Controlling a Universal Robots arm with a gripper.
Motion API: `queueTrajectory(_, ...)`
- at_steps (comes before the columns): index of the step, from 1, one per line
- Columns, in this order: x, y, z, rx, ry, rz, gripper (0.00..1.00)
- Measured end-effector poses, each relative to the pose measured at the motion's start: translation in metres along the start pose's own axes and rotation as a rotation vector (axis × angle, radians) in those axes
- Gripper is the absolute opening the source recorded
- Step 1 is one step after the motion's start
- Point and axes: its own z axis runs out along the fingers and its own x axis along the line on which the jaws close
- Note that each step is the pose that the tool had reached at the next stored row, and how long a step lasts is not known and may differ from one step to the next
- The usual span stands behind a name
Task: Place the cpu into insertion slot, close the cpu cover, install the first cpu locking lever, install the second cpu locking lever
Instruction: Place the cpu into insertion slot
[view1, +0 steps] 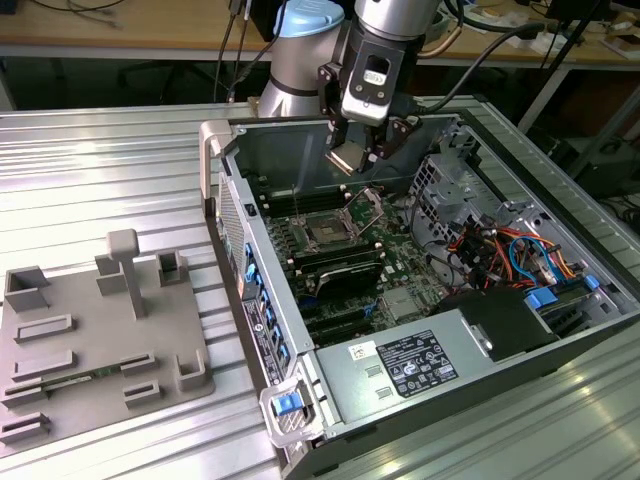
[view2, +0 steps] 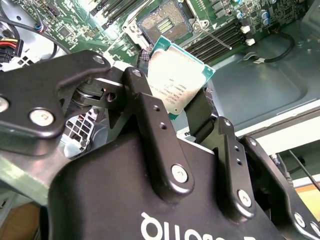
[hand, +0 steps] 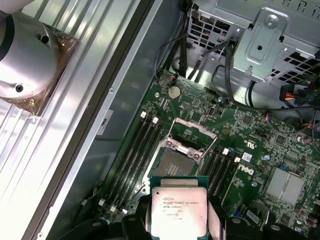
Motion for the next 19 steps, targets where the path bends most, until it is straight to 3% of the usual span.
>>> queueTrajectory(19,-0.0006,-0.0004,0.0004,-0.0023,-0.0082,0.094,0.55)
